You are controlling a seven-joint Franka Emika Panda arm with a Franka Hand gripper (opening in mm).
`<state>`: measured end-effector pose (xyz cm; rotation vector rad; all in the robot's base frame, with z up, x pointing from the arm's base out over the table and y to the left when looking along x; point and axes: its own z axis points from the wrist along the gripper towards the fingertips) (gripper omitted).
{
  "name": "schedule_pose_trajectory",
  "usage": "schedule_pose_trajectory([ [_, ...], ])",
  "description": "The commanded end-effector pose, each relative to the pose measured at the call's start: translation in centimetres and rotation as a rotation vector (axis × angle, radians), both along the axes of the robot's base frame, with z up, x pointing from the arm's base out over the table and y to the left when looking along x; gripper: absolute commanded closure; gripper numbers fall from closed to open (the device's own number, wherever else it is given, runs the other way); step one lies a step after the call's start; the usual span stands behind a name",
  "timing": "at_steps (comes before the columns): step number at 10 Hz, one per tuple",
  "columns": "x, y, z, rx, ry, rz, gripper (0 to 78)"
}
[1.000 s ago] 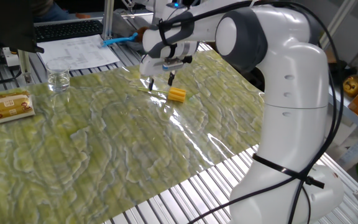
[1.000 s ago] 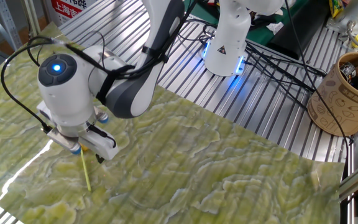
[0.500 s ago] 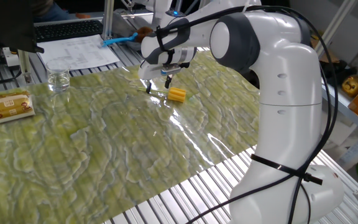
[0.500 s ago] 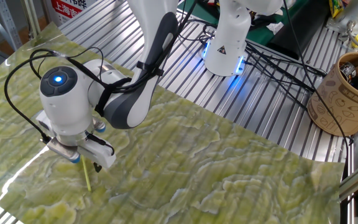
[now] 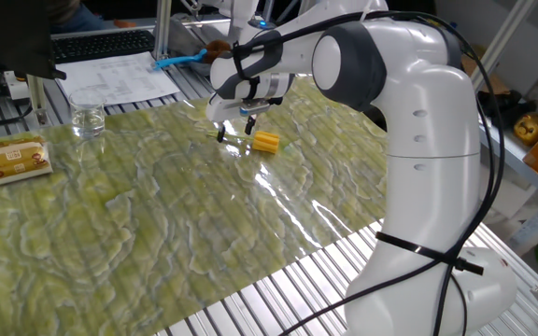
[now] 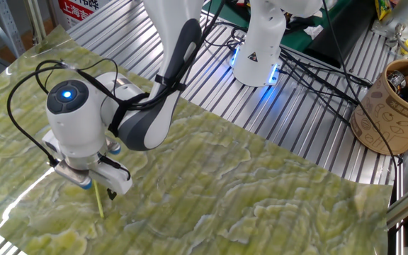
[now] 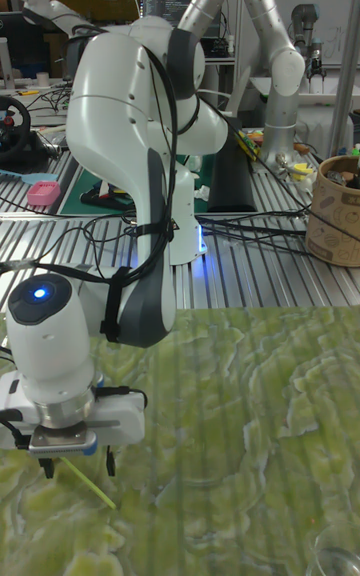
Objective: Scrub the table with a brush
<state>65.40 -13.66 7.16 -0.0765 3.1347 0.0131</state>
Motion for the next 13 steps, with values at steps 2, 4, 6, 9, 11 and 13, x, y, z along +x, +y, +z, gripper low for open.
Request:
schedule_pose_trajectory([
  [2, 0.37, 0.10, -0.11, 0.001, 0.001, 0.012, 0.1],
  [4, 0.39, 0.12, -0.21, -0.001, -0.001, 0.013, 0.1],
  [6, 0.39, 0.11, -0.22, -0.006, -0.001, 0.026, 0.1],
  [9, 0.41, 0.11, -0.21, -0.004, -0.001, 0.041, 76.4],
  [11, 0.41, 0.11, -0.21, -0.004, -0.001, 0.041, 76.4],
  [13, 0.41, 0.11, -0.21, -0.004, -0.001, 0.041, 76.4],
])
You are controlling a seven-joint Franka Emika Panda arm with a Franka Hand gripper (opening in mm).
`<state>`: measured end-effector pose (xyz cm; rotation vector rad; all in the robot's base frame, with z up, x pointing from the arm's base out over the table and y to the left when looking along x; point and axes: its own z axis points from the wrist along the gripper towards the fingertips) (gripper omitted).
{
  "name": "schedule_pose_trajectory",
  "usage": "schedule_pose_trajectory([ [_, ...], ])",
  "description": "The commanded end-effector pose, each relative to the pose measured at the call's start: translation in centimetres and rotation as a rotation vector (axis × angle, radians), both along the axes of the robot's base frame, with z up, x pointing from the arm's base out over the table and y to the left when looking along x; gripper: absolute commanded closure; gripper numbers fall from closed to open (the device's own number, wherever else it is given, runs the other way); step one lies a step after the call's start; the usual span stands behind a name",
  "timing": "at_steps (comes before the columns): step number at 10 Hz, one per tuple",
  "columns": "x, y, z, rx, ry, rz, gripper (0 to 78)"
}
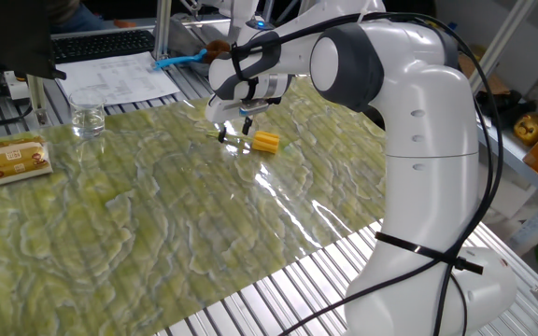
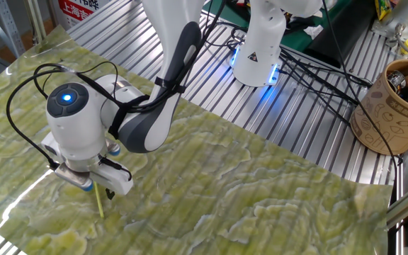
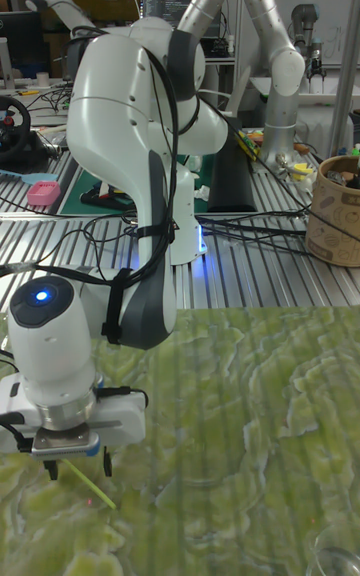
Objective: Scrub the table with a brush
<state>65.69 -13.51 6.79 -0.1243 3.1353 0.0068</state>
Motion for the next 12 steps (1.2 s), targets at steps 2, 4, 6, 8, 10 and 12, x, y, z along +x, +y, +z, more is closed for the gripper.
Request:
schedule_pose_trajectory([
  [2, 0.1, -0.1, 0.2, 0.000, -0.003, 0.010, 76.4],
  [4, 0.1, -0.1, 0.2, 0.000, -0.003, 0.010, 76.4],
  [6, 0.1, -0.1, 0.2, 0.000, -0.003, 0.010, 76.4],
  [8, 0.1, -0.1, 0.2, 0.000, -0.003, 0.010, 76.4],
  [10, 0.6, 0.0, 1.0, -0.005, 0.004, -0.013, 76.4],
  [12, 0.9, -0.2, 1.7, -0.017, 0.005, -0.024, 76.4],
])
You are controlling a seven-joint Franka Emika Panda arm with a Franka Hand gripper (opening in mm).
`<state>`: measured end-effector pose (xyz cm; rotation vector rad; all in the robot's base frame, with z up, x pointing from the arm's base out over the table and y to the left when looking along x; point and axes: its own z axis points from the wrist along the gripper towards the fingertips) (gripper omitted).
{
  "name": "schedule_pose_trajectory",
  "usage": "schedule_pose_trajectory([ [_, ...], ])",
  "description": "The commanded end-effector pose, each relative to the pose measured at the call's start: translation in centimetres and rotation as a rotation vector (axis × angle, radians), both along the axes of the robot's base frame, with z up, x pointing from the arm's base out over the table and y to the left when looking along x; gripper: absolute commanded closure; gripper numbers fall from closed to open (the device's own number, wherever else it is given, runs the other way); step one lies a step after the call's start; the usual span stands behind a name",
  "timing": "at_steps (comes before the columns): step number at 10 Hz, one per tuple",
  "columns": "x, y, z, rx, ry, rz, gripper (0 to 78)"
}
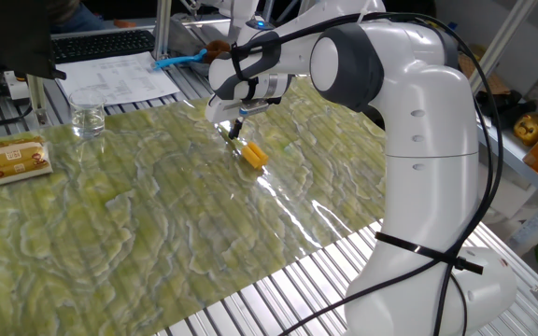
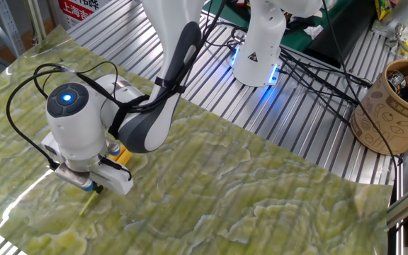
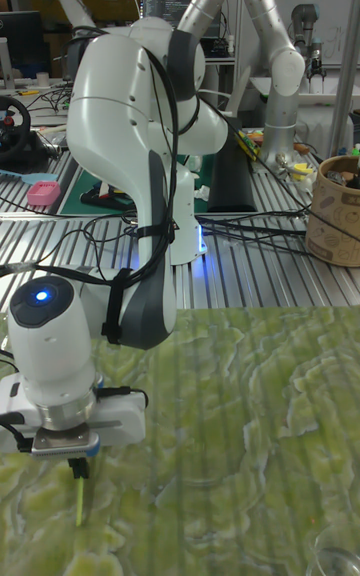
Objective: Scrub the table with a brush
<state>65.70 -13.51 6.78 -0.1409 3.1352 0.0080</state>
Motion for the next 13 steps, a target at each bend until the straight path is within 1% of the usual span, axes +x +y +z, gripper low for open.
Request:
schedule_pose_trajectory([
  [1, 1.4, -0.3, 2.1, -0.018, -0.004, -0.054, 76.4],
  [3, 2.0, -0.3, 2.4, -0.020, -0.027, -0.081, 76.4],
  [4, 2.2, -0.3, 2.5, -0.018, -0.051, -0.102, 76.4],
  [7, 2.3, -0.3, 2.5, -0.023, -0.075, -0.113, 76.4],
  [9, 2.3, -0.3, 2.4, -0.035, -0.111, -0.119, 76.4],
  [10, 2.3, -0.3, 2.4, -0.040, -0.117, -0.120, 76.4],
  [11, 2.4, -0.2, 2.1, -0.047, -0.139, -0.119, 76.4],
  [12, 2.4, -0.1, 1.6, -0.056, -0.138, -0.121, 76.4],
  [13, 2.2, 0.1, 1.1, -0.057, -0.140, -0.125, 76.4],
])
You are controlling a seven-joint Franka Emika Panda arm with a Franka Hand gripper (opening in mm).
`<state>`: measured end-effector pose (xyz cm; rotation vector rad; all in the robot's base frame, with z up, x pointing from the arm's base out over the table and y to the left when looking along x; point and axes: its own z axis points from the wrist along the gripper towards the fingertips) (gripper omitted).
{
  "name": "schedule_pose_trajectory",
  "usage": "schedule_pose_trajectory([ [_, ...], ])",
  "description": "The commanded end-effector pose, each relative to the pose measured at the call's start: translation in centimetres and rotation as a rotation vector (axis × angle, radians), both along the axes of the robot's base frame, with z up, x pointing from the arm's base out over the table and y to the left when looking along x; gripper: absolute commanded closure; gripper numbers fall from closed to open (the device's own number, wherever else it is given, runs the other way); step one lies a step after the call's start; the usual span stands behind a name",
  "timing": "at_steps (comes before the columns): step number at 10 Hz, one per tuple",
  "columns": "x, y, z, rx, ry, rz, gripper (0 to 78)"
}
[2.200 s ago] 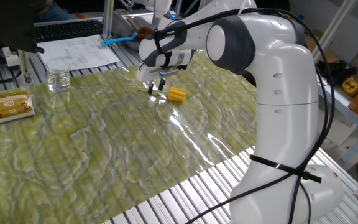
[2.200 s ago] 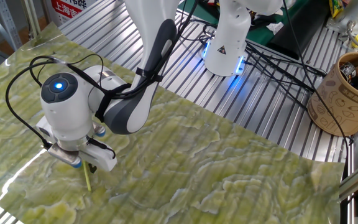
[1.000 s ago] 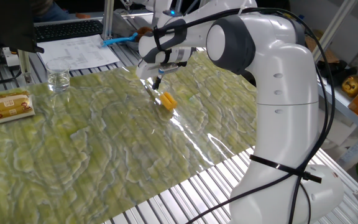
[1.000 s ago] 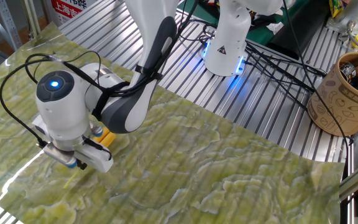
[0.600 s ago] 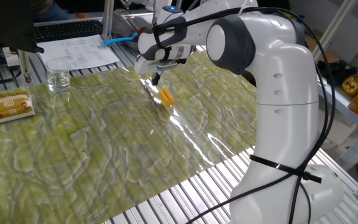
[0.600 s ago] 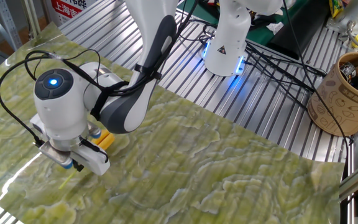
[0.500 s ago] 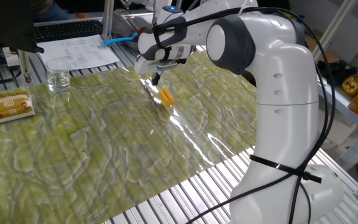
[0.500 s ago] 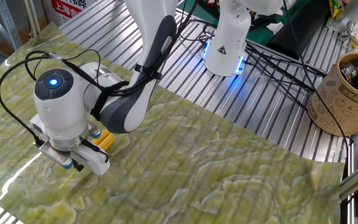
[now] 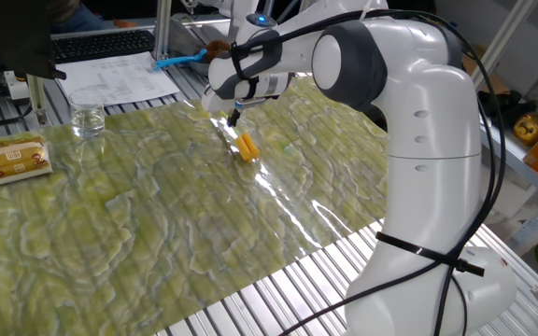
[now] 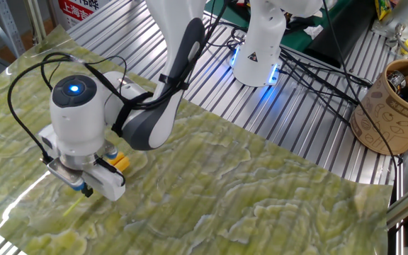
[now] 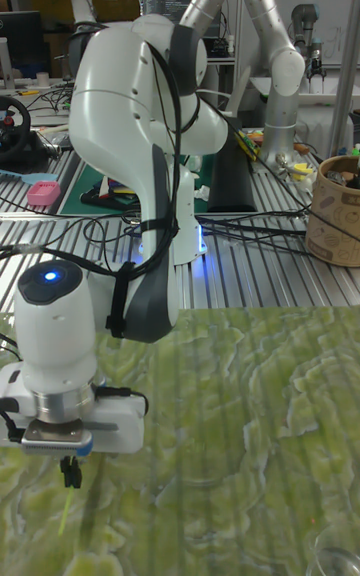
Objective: Scrub the table with a brush
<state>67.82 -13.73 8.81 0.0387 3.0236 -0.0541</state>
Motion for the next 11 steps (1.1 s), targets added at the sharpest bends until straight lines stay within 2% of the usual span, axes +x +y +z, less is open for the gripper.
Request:
schedule_pose_trajectory([
  [1, -0.1, 0.4, -1.3, -0.021, -0.028, -0.013, 76.4],
  [5, -0.6, 2.0, -1.6, -0.015, -0.040, -0.063, 76.4],
  [6, -1.0, 3.1, -1.6, -0.010, -0.042, -0.094, 76.4],
  [11, -2.0, 6.3, -2.3, 0.010, -0.069, -0.181, 76.4],
])
